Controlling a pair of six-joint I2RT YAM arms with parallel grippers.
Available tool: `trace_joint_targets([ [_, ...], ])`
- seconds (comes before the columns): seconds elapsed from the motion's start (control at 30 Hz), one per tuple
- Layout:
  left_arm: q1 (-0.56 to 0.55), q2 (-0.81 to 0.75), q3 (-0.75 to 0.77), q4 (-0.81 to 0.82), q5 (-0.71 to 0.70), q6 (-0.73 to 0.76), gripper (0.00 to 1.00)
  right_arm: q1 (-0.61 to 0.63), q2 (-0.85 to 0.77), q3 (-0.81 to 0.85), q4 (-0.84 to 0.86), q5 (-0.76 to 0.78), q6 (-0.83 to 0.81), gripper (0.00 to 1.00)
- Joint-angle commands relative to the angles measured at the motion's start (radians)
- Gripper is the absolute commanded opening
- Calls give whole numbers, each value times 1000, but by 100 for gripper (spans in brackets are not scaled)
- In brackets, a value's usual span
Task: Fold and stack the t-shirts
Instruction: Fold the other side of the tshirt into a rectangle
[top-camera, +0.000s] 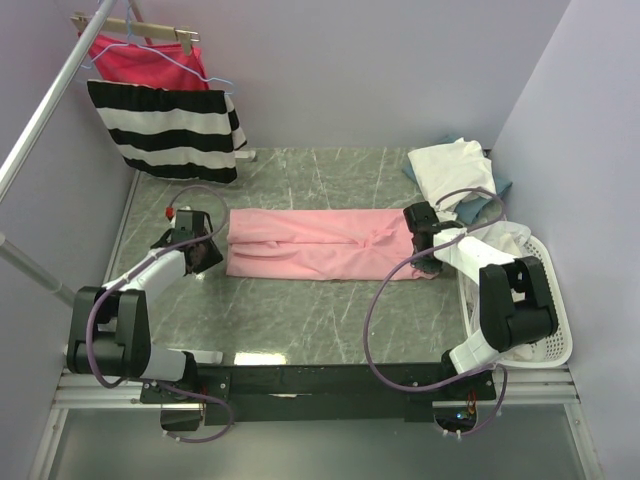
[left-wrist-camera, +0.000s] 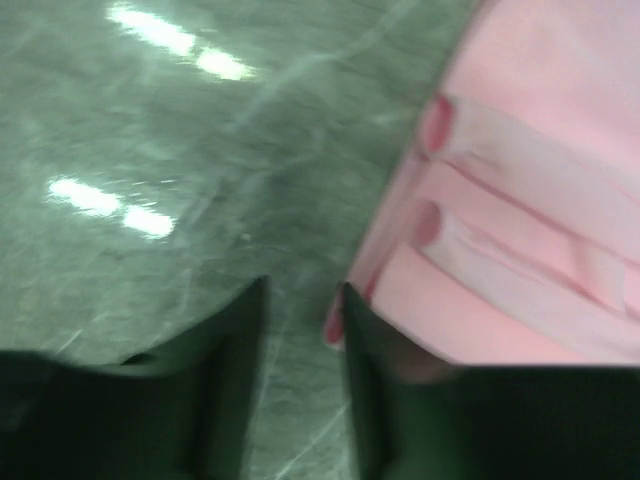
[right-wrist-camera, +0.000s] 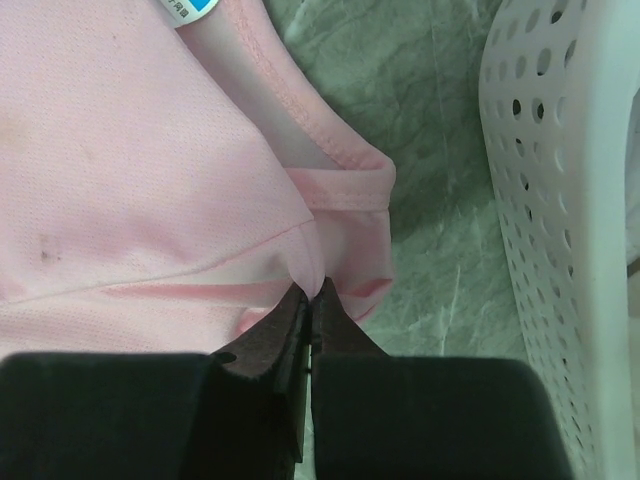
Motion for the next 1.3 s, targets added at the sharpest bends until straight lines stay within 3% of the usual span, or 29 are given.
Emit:
trace_joint_targets([
  [0.0, -29, -54, -15, 84, 138, 33, 48, -6, 9, 36, -9, 12, -18, 0],
  [0.1, -44, -55, -27, 103, 161, 27, 65, -6, 16, 41, -1, 3, -23, 2],
  [0.27, -45, -46, -55, 111, 208, 10, 63, -6, 27, 42, 11, -8, -32, 4],
  [0.63, -88, 58, -75, 204, 244, -10, 46, -9, 47, 38, 25, -11, -35, 5],
  [0.73, -90, 86, -64, 192, 210, -10, 21, -14, 41, 34, 20, -6, -34, 5],
  [0.77, -90, 87, -54, 165, 193, -7, 7, -15, 38, 33, 20, -3, -35, 5],
  [0.8, -88, 87, -47, 146, 151, -7, 1, -17, 33, 31, 19, 0, -37, 5],
  [1.27, 39, 37, -23, -93, -84, -69, 1, -68, 42, 27, 2, 52, -60, 5],
])
